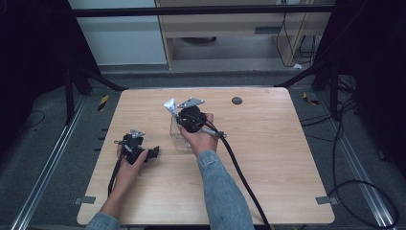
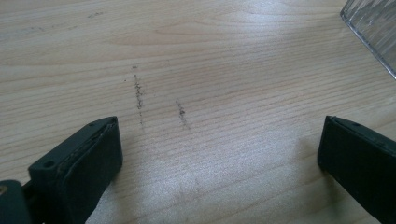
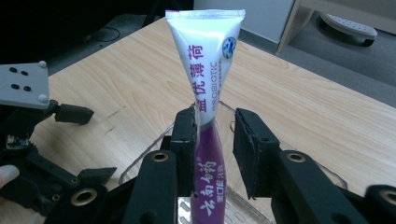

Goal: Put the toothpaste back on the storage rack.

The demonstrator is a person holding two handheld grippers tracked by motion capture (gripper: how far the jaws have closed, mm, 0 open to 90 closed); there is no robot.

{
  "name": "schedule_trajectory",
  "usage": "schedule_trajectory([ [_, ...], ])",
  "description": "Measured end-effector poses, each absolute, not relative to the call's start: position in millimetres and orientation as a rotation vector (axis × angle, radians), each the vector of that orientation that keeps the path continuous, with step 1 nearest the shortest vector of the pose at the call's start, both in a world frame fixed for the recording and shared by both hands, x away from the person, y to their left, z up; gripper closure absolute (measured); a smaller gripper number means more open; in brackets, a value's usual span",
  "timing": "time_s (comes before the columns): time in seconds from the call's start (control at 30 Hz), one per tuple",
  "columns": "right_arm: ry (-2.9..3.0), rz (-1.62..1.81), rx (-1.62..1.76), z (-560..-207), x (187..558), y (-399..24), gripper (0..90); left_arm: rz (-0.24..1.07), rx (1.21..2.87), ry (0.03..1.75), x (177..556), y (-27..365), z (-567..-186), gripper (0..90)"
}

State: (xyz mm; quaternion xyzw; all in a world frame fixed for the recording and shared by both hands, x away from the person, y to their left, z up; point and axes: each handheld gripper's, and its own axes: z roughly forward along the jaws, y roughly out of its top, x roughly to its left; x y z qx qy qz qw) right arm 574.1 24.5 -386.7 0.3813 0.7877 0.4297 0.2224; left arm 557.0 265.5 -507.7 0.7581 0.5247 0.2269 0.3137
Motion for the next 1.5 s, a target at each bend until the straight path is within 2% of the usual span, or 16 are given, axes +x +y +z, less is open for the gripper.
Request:
schedule_trajectory([
  [0.9,2.193,1.162,1.045,-376.3,563.9,4.8,66.9,0.599,1.999,1.383,557.1,265.5,-507.6,0.0],
  [1.2,2.191,1.167,1.06,-376.4,560.7,-3.2,58.5,0.598,2.0,1.385,557.1,265.4,-507.5,0.0],
  [1.5,2.184,1.197,1.092,-377.8,557.2,-13.1,38.7,0.598,1.999,1.386,557.3,265.3,-507.6,0.0],
])
